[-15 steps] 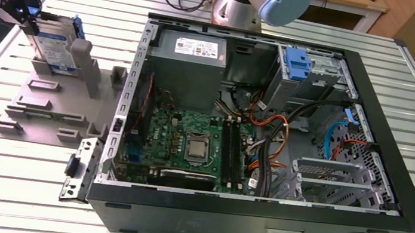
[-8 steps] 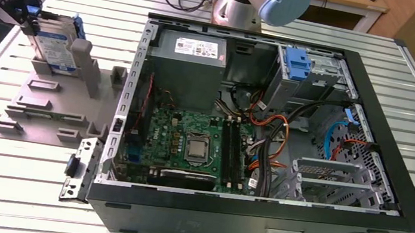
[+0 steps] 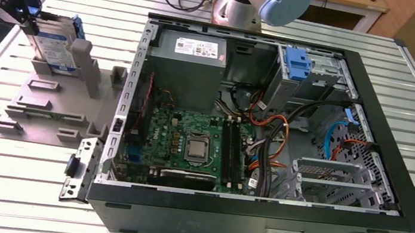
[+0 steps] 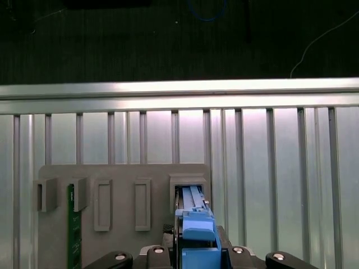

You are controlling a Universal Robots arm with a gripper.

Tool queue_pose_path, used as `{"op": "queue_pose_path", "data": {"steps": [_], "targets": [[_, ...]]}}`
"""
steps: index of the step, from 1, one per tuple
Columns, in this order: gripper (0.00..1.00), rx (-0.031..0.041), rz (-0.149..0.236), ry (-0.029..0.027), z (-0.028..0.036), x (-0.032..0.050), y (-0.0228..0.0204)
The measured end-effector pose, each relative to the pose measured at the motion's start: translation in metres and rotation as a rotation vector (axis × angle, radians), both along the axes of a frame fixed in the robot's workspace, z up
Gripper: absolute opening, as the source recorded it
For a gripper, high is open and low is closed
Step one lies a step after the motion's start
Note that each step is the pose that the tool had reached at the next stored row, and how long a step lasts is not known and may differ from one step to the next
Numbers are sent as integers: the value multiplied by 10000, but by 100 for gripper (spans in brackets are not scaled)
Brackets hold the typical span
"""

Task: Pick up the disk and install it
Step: 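Pick up the disk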

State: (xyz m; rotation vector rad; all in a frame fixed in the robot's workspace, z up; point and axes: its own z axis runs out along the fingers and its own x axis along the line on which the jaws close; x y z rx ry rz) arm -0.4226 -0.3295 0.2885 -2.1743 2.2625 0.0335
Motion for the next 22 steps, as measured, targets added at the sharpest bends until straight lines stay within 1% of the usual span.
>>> {"op": "queue_pose_path", "data": {"steps": [1, 11, 15, 22], "targets": [[36, 0, 0, 0, 0, 0, 0], [36, -5, 0, 0, 4, 0, 0], [36, -12, 0, 0, 18, 0, 0], [36, -56, 0, 0, 60, 0, 0]]}}
